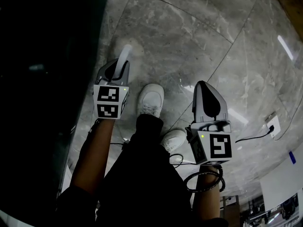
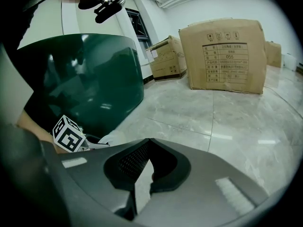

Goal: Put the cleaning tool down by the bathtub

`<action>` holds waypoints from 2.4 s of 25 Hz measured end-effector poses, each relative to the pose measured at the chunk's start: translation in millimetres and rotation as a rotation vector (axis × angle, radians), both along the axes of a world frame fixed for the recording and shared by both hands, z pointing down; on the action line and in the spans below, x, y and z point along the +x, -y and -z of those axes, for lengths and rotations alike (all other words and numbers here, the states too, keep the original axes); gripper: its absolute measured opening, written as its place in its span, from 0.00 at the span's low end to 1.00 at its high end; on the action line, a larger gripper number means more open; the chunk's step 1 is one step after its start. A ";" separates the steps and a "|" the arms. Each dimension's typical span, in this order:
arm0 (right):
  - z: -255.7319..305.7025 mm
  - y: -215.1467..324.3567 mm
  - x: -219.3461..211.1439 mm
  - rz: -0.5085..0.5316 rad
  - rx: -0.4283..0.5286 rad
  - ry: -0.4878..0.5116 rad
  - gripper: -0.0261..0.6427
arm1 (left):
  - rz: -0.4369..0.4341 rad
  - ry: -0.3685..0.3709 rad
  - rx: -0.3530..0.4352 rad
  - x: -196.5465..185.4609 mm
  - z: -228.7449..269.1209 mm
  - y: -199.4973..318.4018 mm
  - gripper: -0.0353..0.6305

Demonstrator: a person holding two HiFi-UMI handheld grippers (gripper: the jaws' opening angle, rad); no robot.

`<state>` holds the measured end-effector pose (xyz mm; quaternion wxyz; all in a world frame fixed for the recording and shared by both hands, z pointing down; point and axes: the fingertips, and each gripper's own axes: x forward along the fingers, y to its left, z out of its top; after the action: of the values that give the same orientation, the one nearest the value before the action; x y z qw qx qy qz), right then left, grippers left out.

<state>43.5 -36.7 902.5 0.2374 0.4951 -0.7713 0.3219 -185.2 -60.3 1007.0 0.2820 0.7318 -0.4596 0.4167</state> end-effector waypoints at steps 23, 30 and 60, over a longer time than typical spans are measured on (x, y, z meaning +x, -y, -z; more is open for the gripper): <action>13.7 1.9 7.6 -0.052 -0.012 0.013 0.06 | -0.076 -0.007 -0.002 4.3 9.8 3.1 0.30; 41.4 4.0 4.1 -0.065 -0.025 0.023 0.06 | -0.086 -0.009 0.007 5.6 39.7 8.8 0.32; 260.3 17.3 2.9 -0.112 0.083 0.034 0.06 | -0.238 -0.012 0.120 63.4 273.7 3.4 0.06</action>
<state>46.3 -54.0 642.3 0.1851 0.5415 -0.7590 0.3105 -121.8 -63.6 733.3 0.1889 0.7991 -0.3922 0.4146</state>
